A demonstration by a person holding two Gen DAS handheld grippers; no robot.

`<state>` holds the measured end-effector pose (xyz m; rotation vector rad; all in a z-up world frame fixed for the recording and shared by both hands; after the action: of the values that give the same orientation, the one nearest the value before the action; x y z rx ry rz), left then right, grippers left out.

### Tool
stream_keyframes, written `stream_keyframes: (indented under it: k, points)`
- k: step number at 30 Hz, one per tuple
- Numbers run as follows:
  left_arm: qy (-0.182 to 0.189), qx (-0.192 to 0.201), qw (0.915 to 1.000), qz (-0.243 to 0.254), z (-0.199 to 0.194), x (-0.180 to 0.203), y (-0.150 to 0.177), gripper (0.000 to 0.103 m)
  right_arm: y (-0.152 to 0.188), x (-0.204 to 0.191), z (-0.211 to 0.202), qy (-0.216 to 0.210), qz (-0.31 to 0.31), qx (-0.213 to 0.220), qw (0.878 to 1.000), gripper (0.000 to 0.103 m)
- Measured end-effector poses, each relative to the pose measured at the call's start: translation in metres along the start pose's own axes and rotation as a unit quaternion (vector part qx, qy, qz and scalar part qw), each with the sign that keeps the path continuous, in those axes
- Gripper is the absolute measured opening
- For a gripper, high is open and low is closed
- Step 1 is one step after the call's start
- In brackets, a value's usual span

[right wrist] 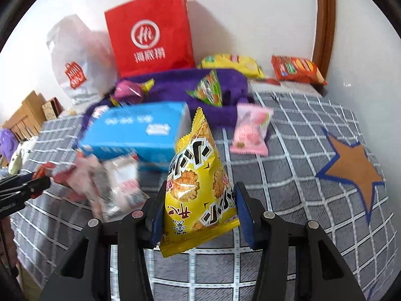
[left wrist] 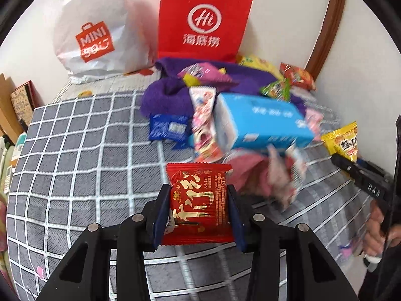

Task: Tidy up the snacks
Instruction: 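Grasp the red wrapped snack with the left tool while the right lifts the yellow pack, then carry both snacks to the purple towel and release the yellow pack from the right tool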

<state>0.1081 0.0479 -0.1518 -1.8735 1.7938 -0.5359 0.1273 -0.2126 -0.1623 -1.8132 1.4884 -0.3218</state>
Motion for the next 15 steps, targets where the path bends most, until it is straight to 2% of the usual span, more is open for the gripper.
stream_keyframes:
  k: [8, 15]
  points:
    - [0.039, 0.028, 0.9989, 0.003, -0.019, 0.027, -0.038, 0.041, -0.034, -0.033, -0.014, -0.014, -0.039, 0.025, 0.999, 0.049]
    - [0.057, 0.042, 0.9975, 0.002, -0.027, 0.042, -0.076, 0.041, -0.074, -0.035, -0.013, -0.006, -0.045, 0.038, 0.998, 0.049]
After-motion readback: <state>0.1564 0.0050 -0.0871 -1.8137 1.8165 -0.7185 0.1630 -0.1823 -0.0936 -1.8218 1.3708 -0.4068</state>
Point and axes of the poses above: each gripper's, at about its wrist camera, not at the fingertips, and z roughly the way its jaws point, x to its right, y to its underside, the point moved 2 cm from there along z, roughly the way its jaws point, and after that the axes turned 14 degrees about -y, right-handed, at the moved point
